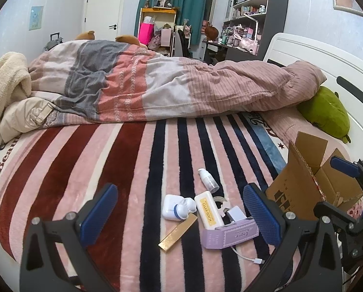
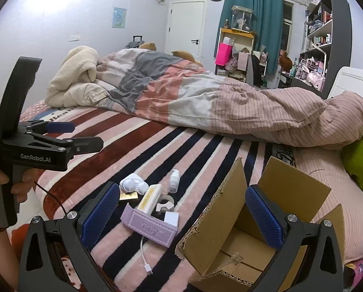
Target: Organize rigid objects
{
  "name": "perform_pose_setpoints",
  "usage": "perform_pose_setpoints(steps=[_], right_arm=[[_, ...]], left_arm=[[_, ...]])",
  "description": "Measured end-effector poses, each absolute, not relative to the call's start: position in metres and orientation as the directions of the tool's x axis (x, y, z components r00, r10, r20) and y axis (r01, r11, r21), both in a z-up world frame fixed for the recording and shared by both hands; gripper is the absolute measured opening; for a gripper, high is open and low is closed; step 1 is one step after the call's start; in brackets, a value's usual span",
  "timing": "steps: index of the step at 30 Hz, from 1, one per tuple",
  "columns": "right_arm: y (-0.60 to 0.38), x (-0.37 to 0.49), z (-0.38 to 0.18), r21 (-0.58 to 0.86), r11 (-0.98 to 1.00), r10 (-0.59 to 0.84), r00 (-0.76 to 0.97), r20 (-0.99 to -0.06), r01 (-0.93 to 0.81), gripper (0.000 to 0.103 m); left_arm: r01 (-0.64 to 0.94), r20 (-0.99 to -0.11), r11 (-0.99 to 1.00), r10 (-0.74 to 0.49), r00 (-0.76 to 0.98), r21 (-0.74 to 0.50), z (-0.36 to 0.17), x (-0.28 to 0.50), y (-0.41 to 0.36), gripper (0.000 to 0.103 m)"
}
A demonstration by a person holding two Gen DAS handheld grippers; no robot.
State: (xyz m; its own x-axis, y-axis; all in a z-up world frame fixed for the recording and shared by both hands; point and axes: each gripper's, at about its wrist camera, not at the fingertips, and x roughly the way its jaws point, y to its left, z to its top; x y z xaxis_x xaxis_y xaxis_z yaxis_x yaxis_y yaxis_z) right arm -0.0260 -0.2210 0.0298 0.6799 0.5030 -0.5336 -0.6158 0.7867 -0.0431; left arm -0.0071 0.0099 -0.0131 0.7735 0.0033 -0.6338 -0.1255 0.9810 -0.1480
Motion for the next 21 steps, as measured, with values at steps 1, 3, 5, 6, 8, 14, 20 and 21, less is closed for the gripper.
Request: perform_pose_setpoints(steps=[1, 3, 5, 6, 8, 14, 20, 21], right_arm=[[-0.2211, -0.0261, 0.0295, -0.041, 0.787, 0.503, 0.679, -0.534, -0.616, 0.103], [-0.2212, -0.0254, 0.0291, -0.043, 0.787, 0.503, 0.680, -0.534, -0.615, 0.103], [-0.2215, -0.0253, 0.0289, -0.043, 0.787, 0.503, 0.680, -0.533, -0.615, 0.103], [-0.2217, -0.0251, 0.0288, -0.043, 0.787, 0.503, 0.680, -0.533, -0.616, 0.103], [-0.2217, -0.0251, 0.0288, -0.042, 0.787, 0.504, 0.680, -0.533, -0.615, 0.103], [-0.2218, -0.0250, 0.0291, -0.040, 0.787, 0.504, 0.679, -0.533, -0.616, 0.103], [-0.2222, -0.0263, 0.0279, -0.057, 0.787, 0.499, 0.688, -0.527, -0.614, 0.103], [-0.2222, -0.0277, 0.0271, -0.072, 0.789, 0.493, 0.697, -0.520, -0.611, 0.103]], left_arm=[[-0.126, -0.634, 0.981, 0.004, 0.773, -0.148, -0.0133, -0.0070, 0.0098, 0.103], [-0.128, -0.636, 0.981, 0.007, 0.772, -0.145, -0.0133, -0.0071, 0.0093, 0.103], [-0.132, -0.638, 0.981, 0.012, 0.770, -0.140, -0.0142, -0.0063, 0.0091, 0.103], [-0.132, -0.639, 0.981, 0.013, 0.769, -0.139, -0.0147, -0.0059, 0.0088, 0.103], [-0.131, -0.638, 0.982, 0.013, 0.770, -0.139, -0.0153, -0.0058, 0.0084, 0.103], [-0.133, -0.636, 0.982, 0.017, 0.772, -0.135, -0.0161, -0.0054, 0.0088, 0.103], [-0.132, -0.637, 0.982, 0.017, 0.771, -0.134, -0.0170, -0.0057, 0.0100, 0.103], [-0.133, -0.637, 0.982, 0.017, 0.771, -0.135, -0.0172, -0.0057, 0.0096, 0.103]])
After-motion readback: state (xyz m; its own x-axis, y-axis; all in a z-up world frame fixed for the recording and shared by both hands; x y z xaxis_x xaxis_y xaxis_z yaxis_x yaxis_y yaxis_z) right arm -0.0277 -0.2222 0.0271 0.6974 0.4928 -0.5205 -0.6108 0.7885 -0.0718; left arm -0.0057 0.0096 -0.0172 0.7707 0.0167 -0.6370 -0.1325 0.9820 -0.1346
